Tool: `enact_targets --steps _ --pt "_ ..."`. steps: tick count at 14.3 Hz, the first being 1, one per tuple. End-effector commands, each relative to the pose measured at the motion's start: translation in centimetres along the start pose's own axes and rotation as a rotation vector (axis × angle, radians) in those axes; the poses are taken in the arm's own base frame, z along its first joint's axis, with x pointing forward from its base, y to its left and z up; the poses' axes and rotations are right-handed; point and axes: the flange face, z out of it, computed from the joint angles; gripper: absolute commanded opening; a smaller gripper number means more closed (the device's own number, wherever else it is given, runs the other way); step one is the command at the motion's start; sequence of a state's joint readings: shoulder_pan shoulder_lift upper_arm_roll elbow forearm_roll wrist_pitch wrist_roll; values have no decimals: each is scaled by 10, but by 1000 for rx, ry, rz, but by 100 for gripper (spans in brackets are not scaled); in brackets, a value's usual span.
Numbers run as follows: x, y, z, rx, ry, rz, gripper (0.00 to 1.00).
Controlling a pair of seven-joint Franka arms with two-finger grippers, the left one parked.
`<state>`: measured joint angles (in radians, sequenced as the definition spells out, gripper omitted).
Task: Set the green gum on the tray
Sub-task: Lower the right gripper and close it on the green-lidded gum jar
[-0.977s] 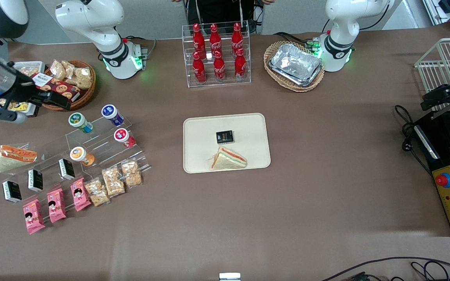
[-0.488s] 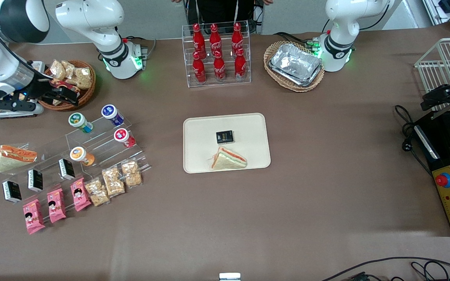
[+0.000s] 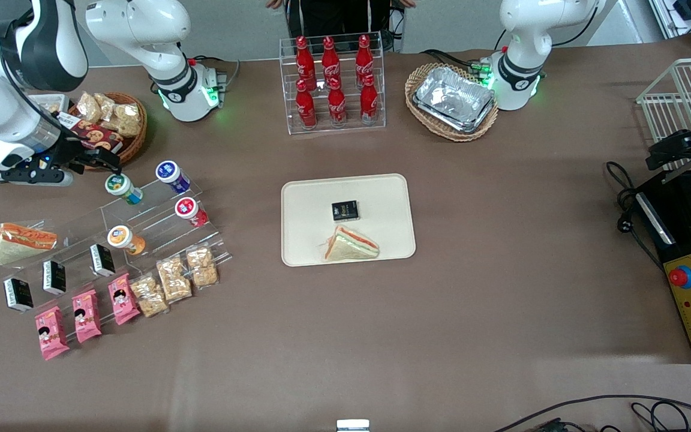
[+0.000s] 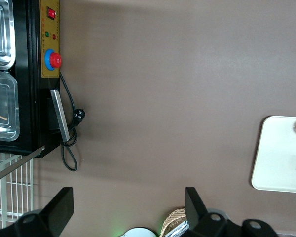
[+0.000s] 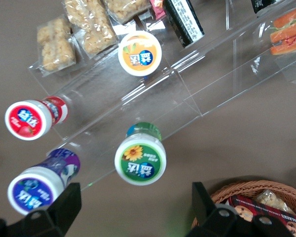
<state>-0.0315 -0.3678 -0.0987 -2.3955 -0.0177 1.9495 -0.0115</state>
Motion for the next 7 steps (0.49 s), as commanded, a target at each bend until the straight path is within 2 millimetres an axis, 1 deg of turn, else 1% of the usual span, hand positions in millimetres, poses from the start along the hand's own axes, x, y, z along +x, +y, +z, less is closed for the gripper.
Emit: enact_targets --steps 1,5,7 --pt "5 2 18 -18 -2 -17 100" --pt "2 1 39 -16 15 -20 100" --pt "3 -1 47 -17 15 -23 100"
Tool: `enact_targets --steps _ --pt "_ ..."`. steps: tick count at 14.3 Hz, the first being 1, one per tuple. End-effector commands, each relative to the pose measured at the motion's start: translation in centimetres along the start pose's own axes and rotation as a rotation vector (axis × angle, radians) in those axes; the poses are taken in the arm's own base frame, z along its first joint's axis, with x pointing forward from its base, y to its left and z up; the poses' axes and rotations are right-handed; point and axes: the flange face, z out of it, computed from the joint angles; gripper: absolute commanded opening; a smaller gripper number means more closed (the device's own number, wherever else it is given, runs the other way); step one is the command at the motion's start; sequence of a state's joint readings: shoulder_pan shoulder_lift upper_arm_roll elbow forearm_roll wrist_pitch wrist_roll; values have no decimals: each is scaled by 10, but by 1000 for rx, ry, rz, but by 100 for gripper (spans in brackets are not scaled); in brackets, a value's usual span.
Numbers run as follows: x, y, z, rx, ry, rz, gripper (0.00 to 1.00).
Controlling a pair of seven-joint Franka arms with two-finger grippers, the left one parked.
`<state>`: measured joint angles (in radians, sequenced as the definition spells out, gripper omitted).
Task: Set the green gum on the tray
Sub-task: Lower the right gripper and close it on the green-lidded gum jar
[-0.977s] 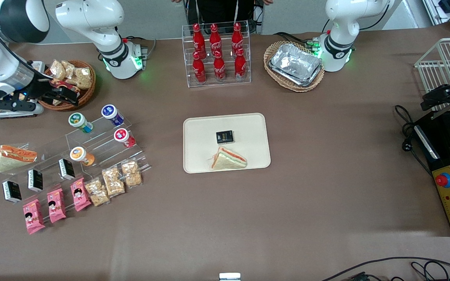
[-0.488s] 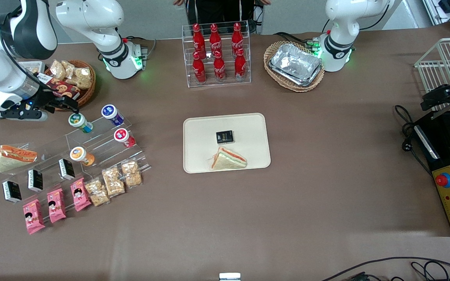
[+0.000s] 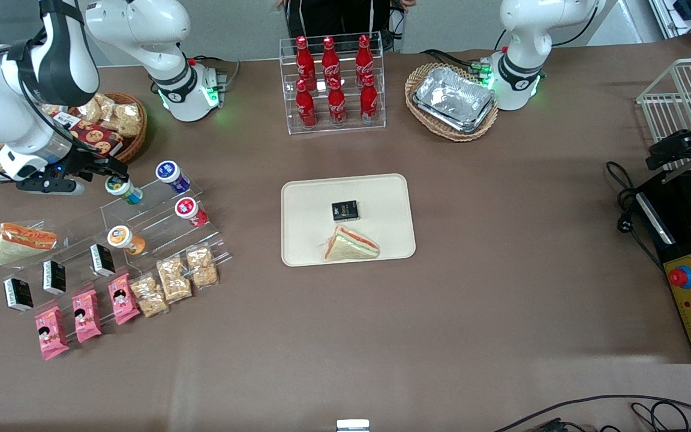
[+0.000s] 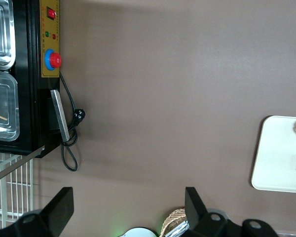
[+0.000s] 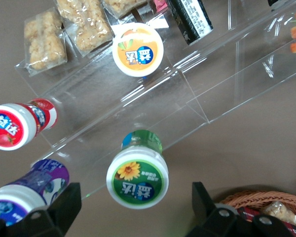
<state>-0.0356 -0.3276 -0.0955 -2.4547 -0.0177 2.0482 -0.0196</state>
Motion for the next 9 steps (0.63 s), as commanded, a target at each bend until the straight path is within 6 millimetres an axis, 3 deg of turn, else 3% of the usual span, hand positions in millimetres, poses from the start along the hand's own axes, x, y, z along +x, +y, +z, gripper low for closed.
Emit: enact_targets --steps 1,4,7,9 --pt "0 -1 14 -14 13 -16 100" --pt "2 -2 21 -14 7 -18 96" --pt "3 -3 24 -15 10 -21 81" --pt "4 -5 25 -15 10 -24 62"
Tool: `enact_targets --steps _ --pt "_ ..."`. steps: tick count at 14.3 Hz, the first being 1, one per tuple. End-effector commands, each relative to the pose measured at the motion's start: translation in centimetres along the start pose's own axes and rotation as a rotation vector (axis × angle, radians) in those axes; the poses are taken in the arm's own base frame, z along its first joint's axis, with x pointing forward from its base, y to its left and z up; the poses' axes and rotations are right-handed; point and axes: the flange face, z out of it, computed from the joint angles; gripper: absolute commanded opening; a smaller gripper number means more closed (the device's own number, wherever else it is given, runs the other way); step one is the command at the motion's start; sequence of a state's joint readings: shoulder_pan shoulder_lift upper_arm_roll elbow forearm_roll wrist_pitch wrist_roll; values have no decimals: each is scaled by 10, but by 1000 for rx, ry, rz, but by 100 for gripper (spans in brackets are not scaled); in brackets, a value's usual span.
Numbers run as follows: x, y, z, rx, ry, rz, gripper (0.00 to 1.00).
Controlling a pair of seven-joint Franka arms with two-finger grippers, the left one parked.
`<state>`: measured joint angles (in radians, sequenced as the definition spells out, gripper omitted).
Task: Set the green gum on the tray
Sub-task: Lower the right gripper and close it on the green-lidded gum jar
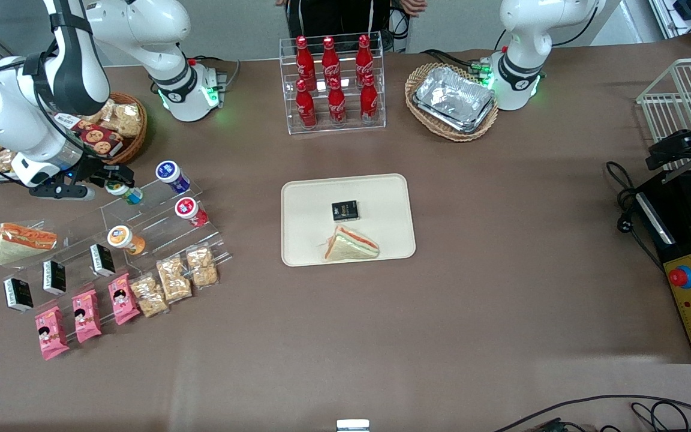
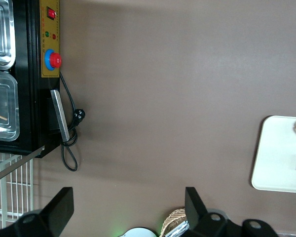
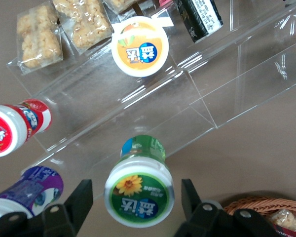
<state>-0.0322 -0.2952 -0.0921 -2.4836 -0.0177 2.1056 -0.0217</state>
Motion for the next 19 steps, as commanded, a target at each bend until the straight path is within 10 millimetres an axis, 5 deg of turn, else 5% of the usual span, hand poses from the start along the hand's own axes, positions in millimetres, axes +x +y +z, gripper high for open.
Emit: enact_targets --steps 1,5,7,11,19 --pt "1 -1 4 -12 12 -17 53" --pt "3 -1 2 -14 15 -26 28" --pt "5 -1 -5 -13 22 -43 26" --pt "22 -6 -57 -14 24 -51 26" --pt "70 -24 -191 -8 -55 -68 26"
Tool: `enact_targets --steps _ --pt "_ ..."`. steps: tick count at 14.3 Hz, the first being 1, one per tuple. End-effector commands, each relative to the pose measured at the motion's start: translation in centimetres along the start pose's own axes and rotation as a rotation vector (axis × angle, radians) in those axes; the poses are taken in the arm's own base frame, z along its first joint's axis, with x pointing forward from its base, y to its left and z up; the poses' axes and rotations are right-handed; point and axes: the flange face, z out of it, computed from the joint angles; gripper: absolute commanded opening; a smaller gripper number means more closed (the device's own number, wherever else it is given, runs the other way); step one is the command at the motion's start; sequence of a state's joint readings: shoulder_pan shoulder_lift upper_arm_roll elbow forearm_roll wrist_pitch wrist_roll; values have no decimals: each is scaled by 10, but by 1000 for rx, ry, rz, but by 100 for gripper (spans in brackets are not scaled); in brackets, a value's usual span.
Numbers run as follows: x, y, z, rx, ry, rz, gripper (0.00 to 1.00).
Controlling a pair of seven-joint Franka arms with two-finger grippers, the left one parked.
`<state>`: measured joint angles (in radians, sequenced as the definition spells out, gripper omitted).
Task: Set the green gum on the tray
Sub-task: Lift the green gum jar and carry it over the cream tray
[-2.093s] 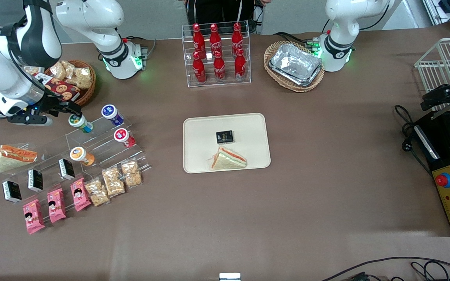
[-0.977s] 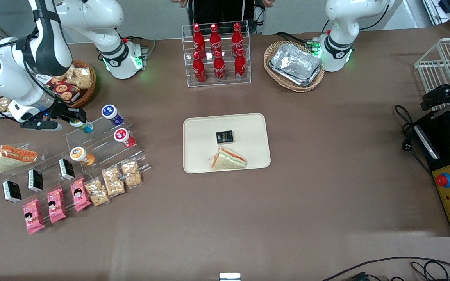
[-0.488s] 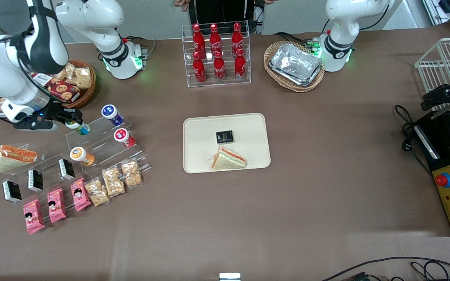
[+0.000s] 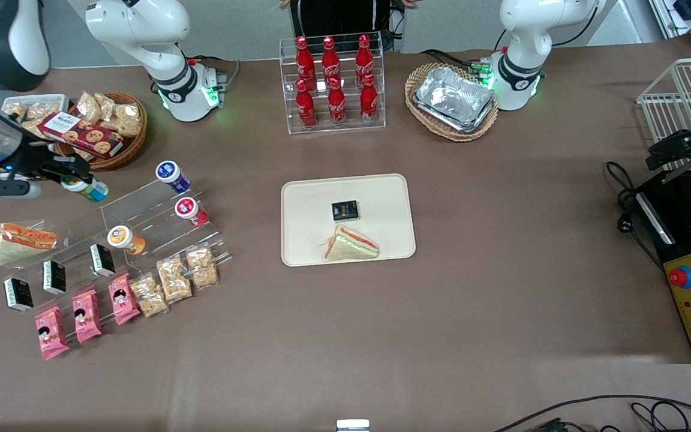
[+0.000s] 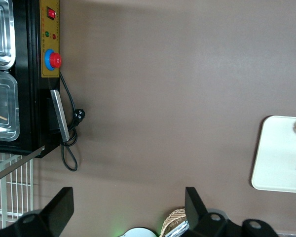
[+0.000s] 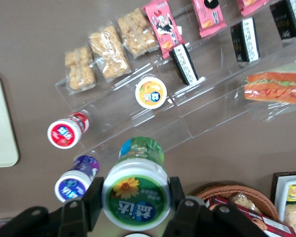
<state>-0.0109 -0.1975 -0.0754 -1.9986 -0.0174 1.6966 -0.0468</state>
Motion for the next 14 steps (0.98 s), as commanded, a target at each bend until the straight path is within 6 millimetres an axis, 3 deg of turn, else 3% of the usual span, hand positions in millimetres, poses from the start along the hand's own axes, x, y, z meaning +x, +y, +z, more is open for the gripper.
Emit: enact_targets --steps 1,4,9,12,14 --pt "24 -9 -55 23 -48 -13 26" --pt "35 -22 -79 67 -89 15 26" --pt "21 -165 -68 66 -130 92 26" --pt "22 -227 -43 84 -162 142 26" --pt "17 -263 -16 67 -161 167 26"
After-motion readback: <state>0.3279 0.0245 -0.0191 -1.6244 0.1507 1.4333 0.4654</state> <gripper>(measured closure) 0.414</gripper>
